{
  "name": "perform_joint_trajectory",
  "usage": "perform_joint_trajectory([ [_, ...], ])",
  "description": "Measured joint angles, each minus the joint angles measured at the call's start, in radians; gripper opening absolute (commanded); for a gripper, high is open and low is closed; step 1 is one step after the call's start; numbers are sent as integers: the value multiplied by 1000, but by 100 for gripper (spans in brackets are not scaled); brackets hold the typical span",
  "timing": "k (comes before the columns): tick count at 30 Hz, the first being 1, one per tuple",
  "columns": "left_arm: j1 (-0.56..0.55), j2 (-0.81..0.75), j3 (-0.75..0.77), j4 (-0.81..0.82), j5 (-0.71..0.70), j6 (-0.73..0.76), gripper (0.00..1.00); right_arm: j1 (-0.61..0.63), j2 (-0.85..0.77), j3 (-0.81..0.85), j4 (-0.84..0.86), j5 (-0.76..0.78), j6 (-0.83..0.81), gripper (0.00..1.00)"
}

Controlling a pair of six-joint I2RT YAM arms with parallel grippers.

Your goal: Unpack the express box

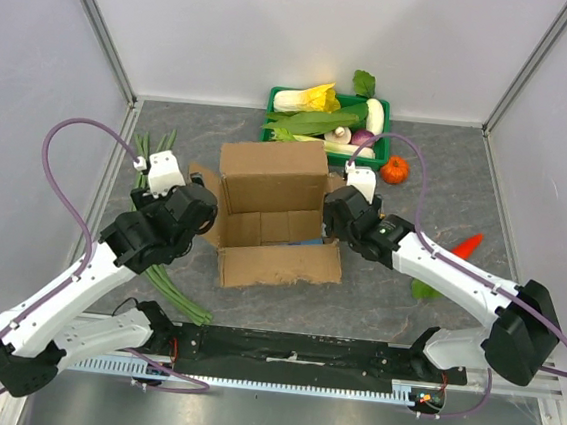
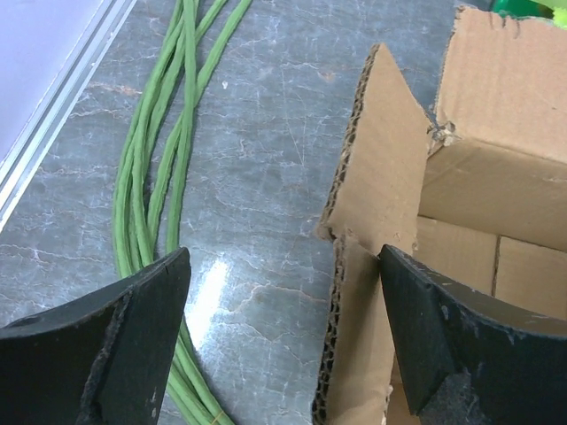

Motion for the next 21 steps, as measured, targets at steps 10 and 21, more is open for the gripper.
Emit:
perform_joint_trajectory([
  [10,170,36,-66,55,112,51,90,-1,19,16,0,-9,-8,82],
  [21,261,129,-95,93,254,90,70,-1,27,23,0,-16,-8,82],
])
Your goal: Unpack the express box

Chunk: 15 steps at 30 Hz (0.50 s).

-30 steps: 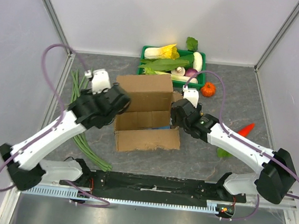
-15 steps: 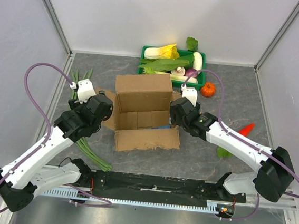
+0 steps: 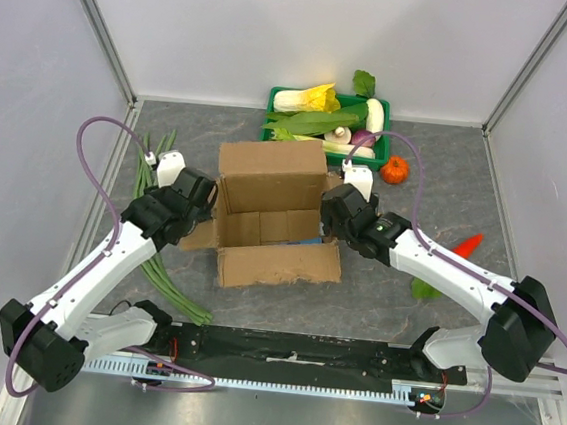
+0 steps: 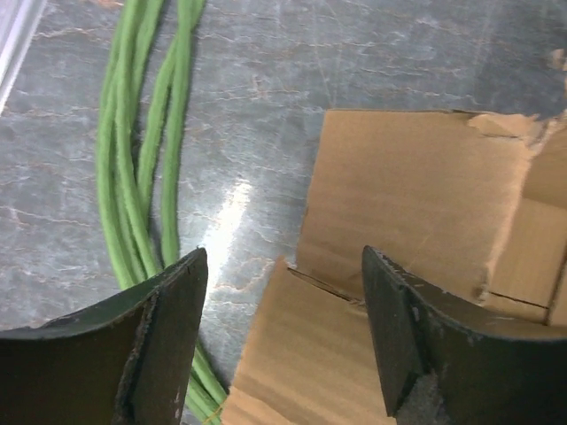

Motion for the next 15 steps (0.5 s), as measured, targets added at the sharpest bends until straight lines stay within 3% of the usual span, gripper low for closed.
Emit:
perform_joint_trajectory([
  [1,1,0,0,12,18,6,60,0,1,0,0,0,0,82],
  [4,2,-15,0,55,74,21,45,0,3,4,0,0,0,82],
  [7,2,-57,1,108,127,37,35,0,8,8,0,0,0,82],
  [10,2,-99,7,150,169,53,29,0,13,11,0,0,0,82],
  [15,2,-116,34,201,225,80,31,0,16,14,0,0,-1,82],
])
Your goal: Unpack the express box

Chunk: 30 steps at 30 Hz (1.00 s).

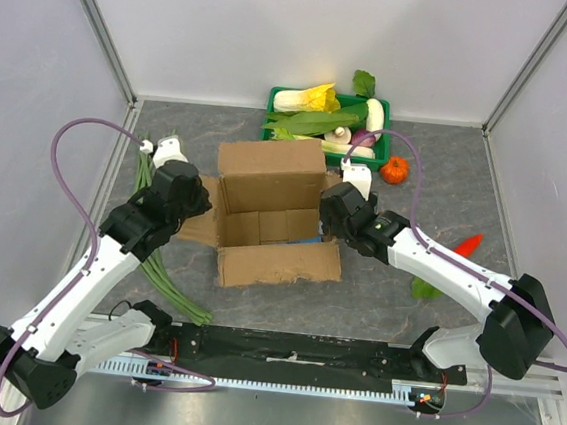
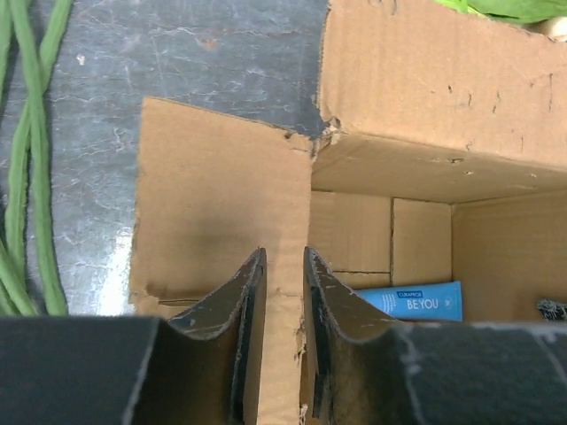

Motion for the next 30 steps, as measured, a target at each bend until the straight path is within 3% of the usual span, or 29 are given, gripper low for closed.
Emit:
perform_joint_trajectory([
  [8,0,37,5,-26,94,6,61,0,3,5,0,0,-3,82],
  [13,-1,13,2,-67,137,-9,65,-1,14,14,0,0,-3,82],
  [23,0,0,-80,-42,218,-58,51,-1,21,20,0,-1,-2,81],
  [30,8,35,-101,-15,219,-74,27,-4,22,20,-1,-2,2,80],
])
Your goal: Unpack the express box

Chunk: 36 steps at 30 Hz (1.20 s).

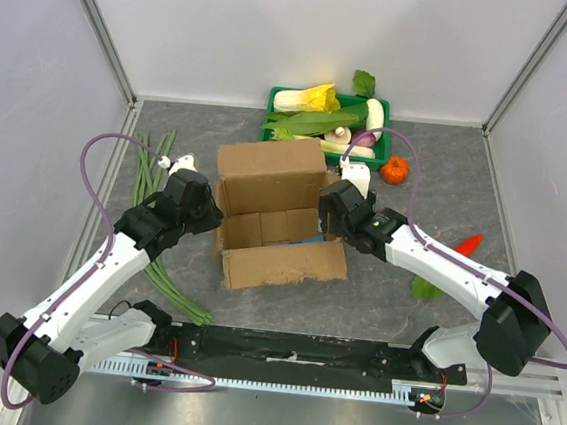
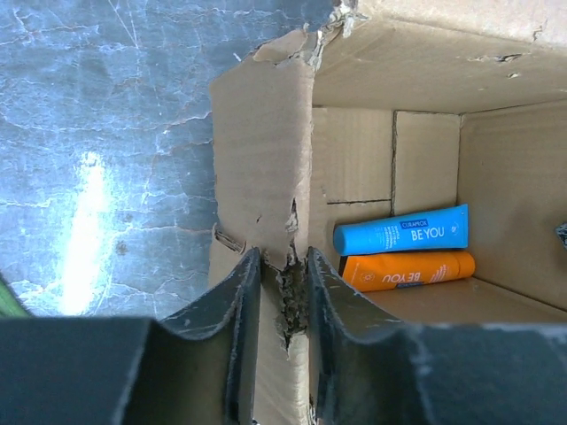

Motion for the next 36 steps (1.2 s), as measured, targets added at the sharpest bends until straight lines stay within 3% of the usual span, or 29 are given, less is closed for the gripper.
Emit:
perform_joint_trajectory([
  [9,0,40,20,24,3,6,2,-1,0,45,-41,-14,-6,87],
  [14,0,97,64,22,24,68,2,-1,-5,153,-81,-17,-48,93],
  [23,3,174,130,11,64,231,2,-1,-65,320,-135,-35,-247,94],
  [30,51,206,151,27,159,361,2,-1,-52,342,-130,-214,-433,93],
  [31,69,210,151,35,190,379,3,-1,-41,342,-129,-242,-451,93],
  [32,87,213,151,41,220,394,12,-1,-27,342,-127,-278,-467,93],
  [34,118,221,152,51,275,427,21,-1,3,342,-127,-330,-489,93],
  [35,130,226,155,52,294,441,40,-1,19,342,-127,-355,-498,93],
  [36,138,232,160,52,309,453,50,-1,33,342,-127,-375,-504,93],
])
